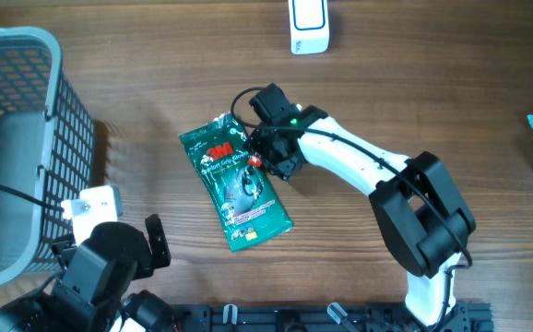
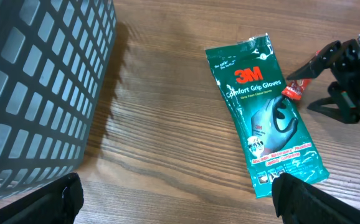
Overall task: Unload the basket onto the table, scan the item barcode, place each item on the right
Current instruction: 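Reach the right gripper to the red Nestlé stick and grasp it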
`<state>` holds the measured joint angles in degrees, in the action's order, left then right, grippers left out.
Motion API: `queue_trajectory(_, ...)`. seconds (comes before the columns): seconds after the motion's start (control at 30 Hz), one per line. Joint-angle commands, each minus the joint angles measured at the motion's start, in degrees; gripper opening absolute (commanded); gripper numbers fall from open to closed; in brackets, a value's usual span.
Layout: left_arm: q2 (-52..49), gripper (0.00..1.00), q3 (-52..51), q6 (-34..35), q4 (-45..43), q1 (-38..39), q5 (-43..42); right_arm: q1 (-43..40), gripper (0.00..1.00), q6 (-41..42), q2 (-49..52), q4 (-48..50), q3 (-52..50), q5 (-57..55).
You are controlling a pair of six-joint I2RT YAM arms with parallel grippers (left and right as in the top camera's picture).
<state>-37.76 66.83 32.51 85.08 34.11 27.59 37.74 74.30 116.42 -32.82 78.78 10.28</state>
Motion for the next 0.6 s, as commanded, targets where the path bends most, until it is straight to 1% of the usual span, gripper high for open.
queue_trajectory(0.0,0.15,1.00,0.68,0.98,-0.13,-0.26,-0.09,0.66,0.67,6.64,0.39,4.92,-5.14,0.37)
queue_trajectory(0.07,0.15,1.00,0.68,0.98,-0.13,-0.26,-0.09,0.81,0.64,9.03,0.39,9.33,-8.41,-0.50)
queue_trajectory(0.17,0.15,1.00,0.68,0.98,-0.13,-0.26,-0.09,0.85,0.50,13.33,0.48,15.13,-12.94,-0.02)
queue_trajectory(0.2,0.15,1.00,0.68,0.98,-0.13,-0.26,-0.07,0.85,0.43,13.94,0.48,16.24,-14.03,0.00)
queue_trajectory(0.23,0.15,1.00,0.68,0.98,-0.13,-0.26,-0.09,0.87,0.40,14.27,0.48,17.00,-14.95,-0.02)
queue_trajectory(0.3,0.15,1.00,0.68,0.98,-0.13,-0.26,-0.09,0.87,0.09,14.14,0.48,17.11,-16.22,-0.02)
queue_trajectory(0.33,0.15,1.00,0.68,0.98,-0.13,-0.26,-0.09,0.87,0.04,13.57,0.48,16.57,-16.46,-0.15)
queue_trajectory(0.5,0.15,1.00,0.68,0.98,-0.13,-0.26,-0.09,0.81,0.04,0.11,-0.09,14.73,-16.33,-0.37)
queue_trajectory(0.57,0.15,1.00,0.68,0.98,-0.13,-0.26,-0.09,0.04,0.04,-2.32,-2.14,8.37,-15.19,0.28)
